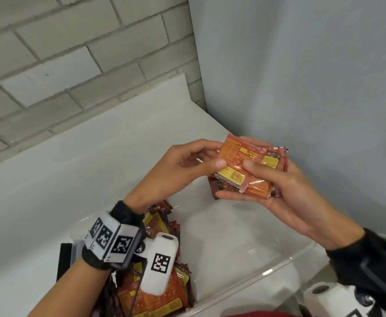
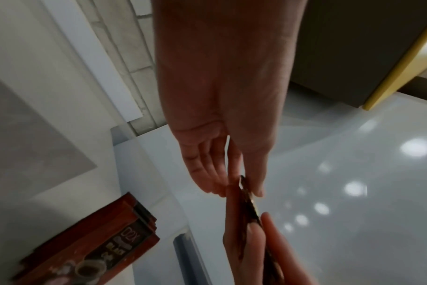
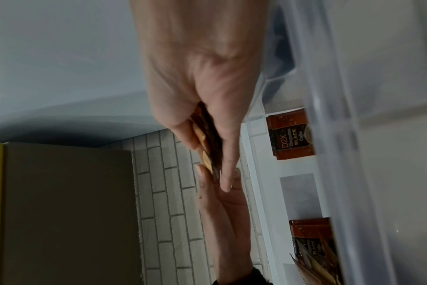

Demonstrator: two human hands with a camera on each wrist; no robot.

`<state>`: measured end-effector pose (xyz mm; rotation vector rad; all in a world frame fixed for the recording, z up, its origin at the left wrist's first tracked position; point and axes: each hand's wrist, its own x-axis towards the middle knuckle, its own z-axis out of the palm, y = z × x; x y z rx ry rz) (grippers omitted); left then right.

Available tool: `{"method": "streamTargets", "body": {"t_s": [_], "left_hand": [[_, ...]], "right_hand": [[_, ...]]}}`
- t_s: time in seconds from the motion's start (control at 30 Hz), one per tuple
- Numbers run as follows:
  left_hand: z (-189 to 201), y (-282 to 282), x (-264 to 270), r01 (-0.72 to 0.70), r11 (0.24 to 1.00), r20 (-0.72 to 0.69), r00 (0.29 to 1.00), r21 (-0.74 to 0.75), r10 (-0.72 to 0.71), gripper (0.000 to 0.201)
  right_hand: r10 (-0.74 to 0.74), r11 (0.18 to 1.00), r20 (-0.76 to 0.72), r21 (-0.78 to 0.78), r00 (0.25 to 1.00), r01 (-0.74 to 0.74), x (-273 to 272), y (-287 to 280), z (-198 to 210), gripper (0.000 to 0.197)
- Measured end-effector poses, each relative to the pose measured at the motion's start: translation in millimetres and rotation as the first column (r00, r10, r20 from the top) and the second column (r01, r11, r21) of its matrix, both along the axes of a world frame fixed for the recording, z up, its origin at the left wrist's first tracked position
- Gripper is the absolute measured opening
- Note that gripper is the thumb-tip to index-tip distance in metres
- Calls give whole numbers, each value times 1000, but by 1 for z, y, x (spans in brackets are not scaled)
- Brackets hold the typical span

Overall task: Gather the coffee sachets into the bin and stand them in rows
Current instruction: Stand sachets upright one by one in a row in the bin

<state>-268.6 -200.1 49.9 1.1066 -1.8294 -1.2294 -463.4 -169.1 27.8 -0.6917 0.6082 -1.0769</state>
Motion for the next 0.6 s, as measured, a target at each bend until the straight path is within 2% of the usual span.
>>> {"method": "streamTargets", "body": {"t_s": [0.2, 0.27, 0.33, 0.43, 0.47, 0.6], "left_hand": [[-6, -1, 8, -3, 1000, -118, 993, 0, 3, 24], [-8, -2, 10, 15, 1000, -154, 988, -5, -15, 19], [-10, -3, 12, 18, 1000, -198, 980, -8, -19, 17], [-10, -3, 12, 52, 999, -263, 963, -12, -54, 18], [-9, -2, 11, 80, 997, -278, 957, -14, -81, 20], [-8, 1, 9, 134, 991, -288, 948, -20, -134, 23]], "right_hand": [[-33, 998, -123, -48, 992, 27, 4, 0, -4, 40], [-45, 998, -129, -46, 991, 39, 5, 0, -5, 43], [-23, 999, -128, -38, 992, 18, 5, 0, -6, 52], [43, 999, -137, -13, 990, -45, 6, -1, -6, 79], [67, 998, -140, -4, 988, -68, 5, -1, -6, 81], [165, 986, -136, -10, 977, -168, 1, 1, -2, 43]]}}
